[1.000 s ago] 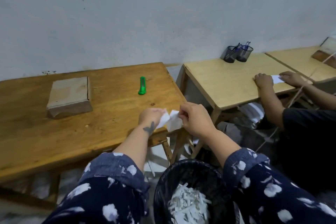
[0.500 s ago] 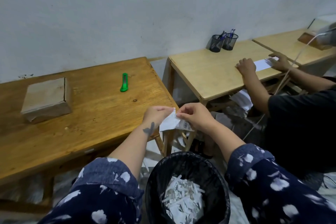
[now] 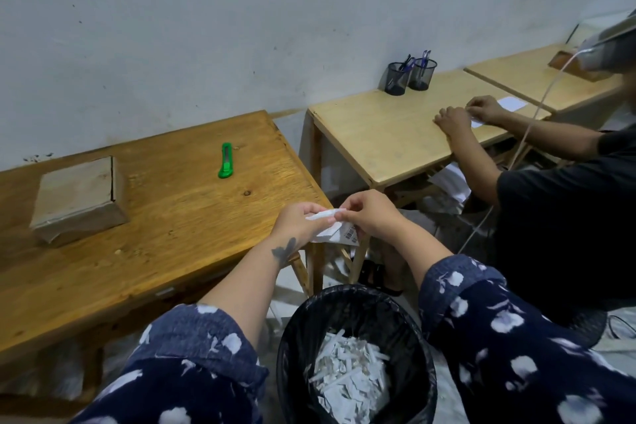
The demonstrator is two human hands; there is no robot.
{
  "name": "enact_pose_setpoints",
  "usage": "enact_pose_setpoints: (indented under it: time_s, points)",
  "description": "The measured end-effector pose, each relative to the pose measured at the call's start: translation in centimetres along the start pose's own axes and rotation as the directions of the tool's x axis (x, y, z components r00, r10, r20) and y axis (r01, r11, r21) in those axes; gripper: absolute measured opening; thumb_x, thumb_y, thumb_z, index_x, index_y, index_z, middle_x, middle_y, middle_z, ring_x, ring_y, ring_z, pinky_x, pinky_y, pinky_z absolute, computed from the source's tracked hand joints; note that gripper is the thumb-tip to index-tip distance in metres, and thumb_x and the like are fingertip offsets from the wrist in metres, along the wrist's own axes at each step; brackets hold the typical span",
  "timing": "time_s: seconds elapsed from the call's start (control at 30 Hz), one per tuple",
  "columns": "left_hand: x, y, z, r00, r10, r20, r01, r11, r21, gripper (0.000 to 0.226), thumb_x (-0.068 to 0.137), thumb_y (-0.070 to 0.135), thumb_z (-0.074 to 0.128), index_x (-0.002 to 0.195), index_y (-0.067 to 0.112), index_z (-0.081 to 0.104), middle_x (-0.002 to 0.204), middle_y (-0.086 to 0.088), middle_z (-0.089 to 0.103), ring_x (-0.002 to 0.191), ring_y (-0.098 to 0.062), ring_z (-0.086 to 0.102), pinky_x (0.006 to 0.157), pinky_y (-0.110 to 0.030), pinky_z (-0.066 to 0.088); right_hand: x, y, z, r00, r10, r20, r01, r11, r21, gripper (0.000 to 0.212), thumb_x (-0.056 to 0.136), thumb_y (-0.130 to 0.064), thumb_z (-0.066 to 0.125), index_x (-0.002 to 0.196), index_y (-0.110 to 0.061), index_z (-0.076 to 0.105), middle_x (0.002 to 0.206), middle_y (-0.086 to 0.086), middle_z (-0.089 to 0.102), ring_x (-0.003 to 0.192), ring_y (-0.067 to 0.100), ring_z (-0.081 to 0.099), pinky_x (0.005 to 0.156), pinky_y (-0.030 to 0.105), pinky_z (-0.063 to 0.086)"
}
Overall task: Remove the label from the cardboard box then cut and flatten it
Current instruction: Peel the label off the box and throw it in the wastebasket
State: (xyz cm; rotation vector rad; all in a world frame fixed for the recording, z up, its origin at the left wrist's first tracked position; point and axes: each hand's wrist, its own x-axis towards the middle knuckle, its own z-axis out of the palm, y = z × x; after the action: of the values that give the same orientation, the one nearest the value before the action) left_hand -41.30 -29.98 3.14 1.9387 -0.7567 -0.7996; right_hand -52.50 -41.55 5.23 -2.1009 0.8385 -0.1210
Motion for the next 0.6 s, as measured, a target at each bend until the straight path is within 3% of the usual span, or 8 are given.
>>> enact_pose_setpoints:
  time_s: [0.07, 0.23, 0.3, 0.4, 0.6]
  points:
    - [-0.1, 0.2, -0.1, 0.999, 0.038, 0.019, -0.038, 0.999, 0.007, 0.007, 0.086, 0.034, 0.069, 0.079, 0.031, 0.068, 0.091, 0.009, 0.067, 0.09, -0.011, 0.06, 0.074, -0.027, 0.049, -0.1, 0.0, -0.1, 1.0, 0.002, -0.005, -0.002, 1.0, -0.003, 0.017, 0.086, -0.027, 0.067, 0.086, -0.01, 0.07, 0.082, 0.006, 0.068, 0.074, 0.016, 0.063, 0.062, 0.023, 0.048]
    - [-0.3, 0.1, -0.1, 0.992, 0.114, -0.061, -0.113, 0.993, 0.023, 0.005, 0.085, 0.034, 0.069, 0.087, 0.031, 0.065, 0.087, 0.012, 0.065, 0.082, -0.005, 0.058, 0.065, -0.026, 0.047, -0.6, 0.1, 0.1, 1.0, 0.014, 0.022, -0.015, 0.999, 0.051, 0.013, 0.087, -0.025, 0.062, 0.08, -0.014, 0.065, 0.09, 0.014, 0.069, 0.087, 0.029, 0.066, 0.074, 0.039, 0.054]
    - [-0.4, 0.0, 0.1, 0.982, 0.171, -0.084, -0.163, 0.982, 0.091, 0.006, 0.087, 0.031, 0.067, 0.087, 0.032, 0.061, 0.088, 0.009, 0.067, 0.08, -0.014, 0.061, 0.066, -0.032, 0.049, -0.8, 0.3, 0.2, 0.999, 0.042, -0.004, -0.041, 0.996, 0.083, 0.014, 0.088, -0.024, 0.061, 0.074, -0.019, 0.063, 0.089, 0.01, 0.069, 0.086, 0.026, 0.066, 0.071, 0.036, 0.053]
    - [-0.7, -0.2, 0.5, 0.973, 0.209, -0.1, -0.189, 0.965, 0.179, 0.008, 0.085, 0.033, 0.069, 0.086, 0.035, 0.061, 0.089, 0.012, 0.066, 0.082, -0.011, 0.059, 0.066, -0.031, 0.05, -1.0, 0.5, 0.1, 0.996, 0.072, -0.046, -0.067, 0.993, 0.097, 0.015, 0.088, -0.024, 0.062, 0.073, -0.023, 0.061, 0.087, 0.004, 0.068, 0.082, 0.02, 0.064, 0.063, 0.026, 0.049]
    - [-1.0, -0.4, 0.4, 0.964, 0.22, -0.148, -0.187, 0.961, 0.206, 0.009, 0.078, 0.038, 0.075, 0.079, 0.036, 0.067, 0.084, 0.015, 0.068, 0.082, -0.008, 0.06, 0.067, -0.029, 0.048, -1.3, 0.7, 0.3, 0.997, 0.031, -0.066, -0.02, 0.988, 0.151, 0.01, 0.087, -0.022, 0.065, 0.077, -0.023, 0.063, 0.092, 0.005, 0.069, 0.087, 0.022, 0.065, 0.07, 0.03, 0.052]
